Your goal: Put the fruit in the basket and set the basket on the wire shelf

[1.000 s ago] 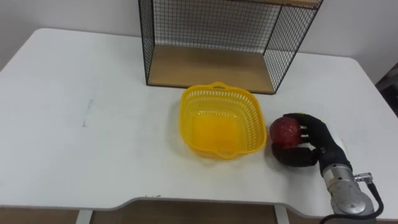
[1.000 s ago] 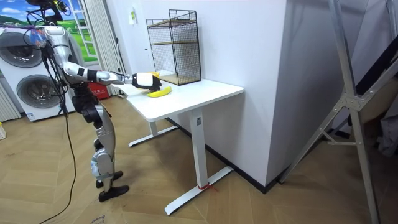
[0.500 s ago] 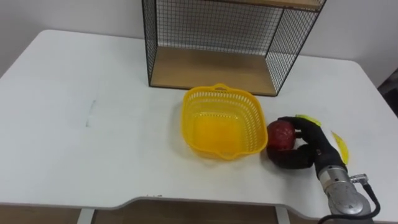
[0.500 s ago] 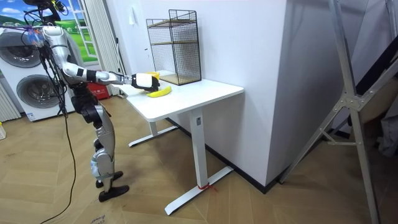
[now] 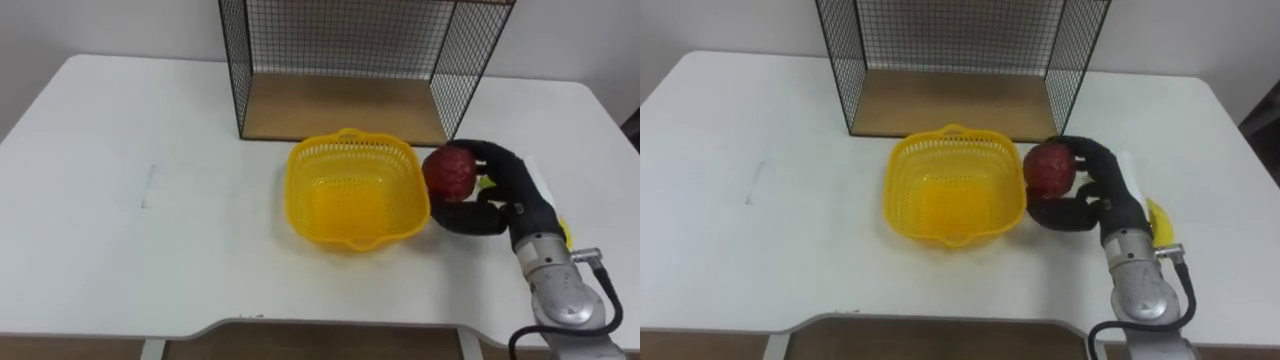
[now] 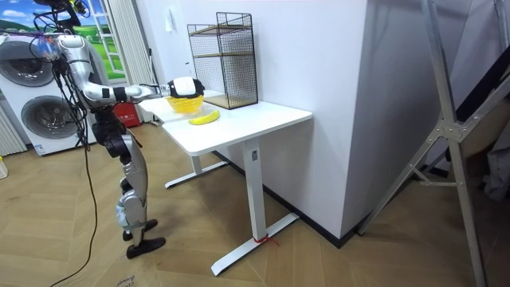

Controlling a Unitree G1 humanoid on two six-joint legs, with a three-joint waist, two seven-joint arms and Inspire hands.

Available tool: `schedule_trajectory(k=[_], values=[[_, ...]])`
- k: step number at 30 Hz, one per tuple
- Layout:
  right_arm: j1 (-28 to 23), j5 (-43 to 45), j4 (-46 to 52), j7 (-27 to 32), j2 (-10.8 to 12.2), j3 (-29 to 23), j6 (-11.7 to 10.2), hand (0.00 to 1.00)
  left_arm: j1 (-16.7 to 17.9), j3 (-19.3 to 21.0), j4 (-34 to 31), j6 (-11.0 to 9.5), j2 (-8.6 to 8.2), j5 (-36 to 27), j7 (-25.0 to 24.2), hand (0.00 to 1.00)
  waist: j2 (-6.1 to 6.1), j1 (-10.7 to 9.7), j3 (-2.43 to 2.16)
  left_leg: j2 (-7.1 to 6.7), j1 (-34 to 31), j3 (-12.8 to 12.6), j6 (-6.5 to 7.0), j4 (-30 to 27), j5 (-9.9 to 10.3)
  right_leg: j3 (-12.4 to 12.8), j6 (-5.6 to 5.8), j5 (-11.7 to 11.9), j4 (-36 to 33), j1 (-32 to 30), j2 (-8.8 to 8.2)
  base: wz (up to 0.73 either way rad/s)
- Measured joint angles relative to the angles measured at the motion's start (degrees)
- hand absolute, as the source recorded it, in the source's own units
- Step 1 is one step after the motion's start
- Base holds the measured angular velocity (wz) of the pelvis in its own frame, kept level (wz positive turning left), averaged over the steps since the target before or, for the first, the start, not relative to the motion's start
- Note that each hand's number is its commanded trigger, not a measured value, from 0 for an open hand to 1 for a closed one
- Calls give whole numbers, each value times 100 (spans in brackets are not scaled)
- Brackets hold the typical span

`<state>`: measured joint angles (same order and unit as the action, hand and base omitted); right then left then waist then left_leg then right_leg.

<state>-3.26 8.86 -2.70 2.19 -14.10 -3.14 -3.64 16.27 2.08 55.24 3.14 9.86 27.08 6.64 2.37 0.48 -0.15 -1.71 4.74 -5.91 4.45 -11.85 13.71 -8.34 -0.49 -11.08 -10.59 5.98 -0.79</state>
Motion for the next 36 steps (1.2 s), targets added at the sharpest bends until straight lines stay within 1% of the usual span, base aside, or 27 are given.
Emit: schedule_trajectory(k=[3, 6, 8, 10, 12, 14, 17, 21, 22, 23, 25, 27, 29, 31, 36], values=[[0, -19, 454, 20, -13, -16, -6, 100, -17, -1, 47, -72, 0, 3, 0, 0, 41, 4, 29, 0, -17, -15, 0, 5, 0, 22, 0, 0, 2, -13, 11, -3], [1, -102, 752, 29, -70, -18, -19, 100, -114, -9, 209, -73, -8, 6, 4, 0, 48, 7, 31, 0, -23, -10, 0, 14, 0, 1, 0, 0, -2, -15, 15, 0], [2, -102, 903, 26, -70, -17, -19, 100, -179, -34, 321, -72, -13, 9, 4, 0, 61, 15, 24, 0, -41, -3, 1, 24, 1, -54, 0, 0, -5, -28, 10, 0], [2, -104, 1160, 16, -70, -15, -19, 100, -282, -115, 462, -68, -10, 8, 1, 0, 44, 15, 31, 0, -74, 6, 1, 26, 1, -114, 1, 1, -5, -52, 2, 0], [2, -114, 1317, 13, -70, -14, -19, 100, -286, -127, 466, -68, -11, 6, -5, 0, 37, 23, 29, 1, -95, 6, 0, 10, 0, -113, 1, 1, -5, -79, 3, 0], [1, -90, 1431, 7, -70, 16, -19, 100, -297, -121, 468, -68, -11, 7, -17, 0, 36, 84, 30, 3, -97, -11, -2, 7, -7, -89, 1, 1, -3, -100, 0, -5], [1, 151, 1505, -120, -66, 226, -19, 100, -318, -131, 468, -70, -11, 7, -86, 0, 33, 137, 31, 4, -94, -19, -2, 11, -7, -29, 0, 1, 4, -101, 4, -2], [15, 490, 1510, -538, -76, 702, -2, 100, -377, -182, 440, -72, 8, 3, -112, 0, 52, 176, 25, 3, -122, -8, -2, 21, -8, -28, 1, 1, 2, -122, 1, 1], [15, 526, 1510, -656, -80, 842, 4, 33, -394, -199, 438, -71, 9, 3, -111, 0, 62, 191, 20, 4, -122, -7, -2, 22, -8, -26, 1, 1, 2, -121, 0, 0], [15, 528, 1509, -713, -80, 893, 6, 0, -404, -243, 438, -69, 15, 3, -108, 0, 67, 204, 19, 4, -121, -7, -2, 22, -8, -27, 1, 1, 2, -120, 0, 0], [15, 527, 1511, -897, -83, 1059, 48, 0, -427, -368, 438, -64, 19, 4, -108, 0, 93, 285, 20, 4, -120, -5, -2, 19, -8, -30, 1, 1, 3, -118, -10, 0], [18, 527, 1510, -1054, -81, 1123, 128, 0, -448, -419, 433, -61, 19, 6, -108, 0, 118, 316, 17, 3, -121, 3, -2, 19, -8, -35, 1, 1, 3, -114, -10, 0], [42, 556, 1509, -1175, -75, 1160, 188, 0, -491, -461, 432, -60, 25, 6, -106, 0, 128, 349, 23, 3, -118, 3, -2, 19, -8, -20, 1, 1, 3, -113, -9, 0], [76, 619, 1509, -1246, -73, 1226, 196, 0, -490, -476, 436, -56, 31, 5, -105, 0, 145, 410, 41, 3, -115, -2, -1, 16, -8, -6, 1, 1, 6, -115, -10, 0], [113, 634, 1510, -1396, -66, 1325, 197, 0, -500, -516, 431, -58, 33, 6, -71, 0, 144, 452, 49, 2, -118, -1, -1, 16, -8, -8, 0, 1, 6, -113, -4, 0]])
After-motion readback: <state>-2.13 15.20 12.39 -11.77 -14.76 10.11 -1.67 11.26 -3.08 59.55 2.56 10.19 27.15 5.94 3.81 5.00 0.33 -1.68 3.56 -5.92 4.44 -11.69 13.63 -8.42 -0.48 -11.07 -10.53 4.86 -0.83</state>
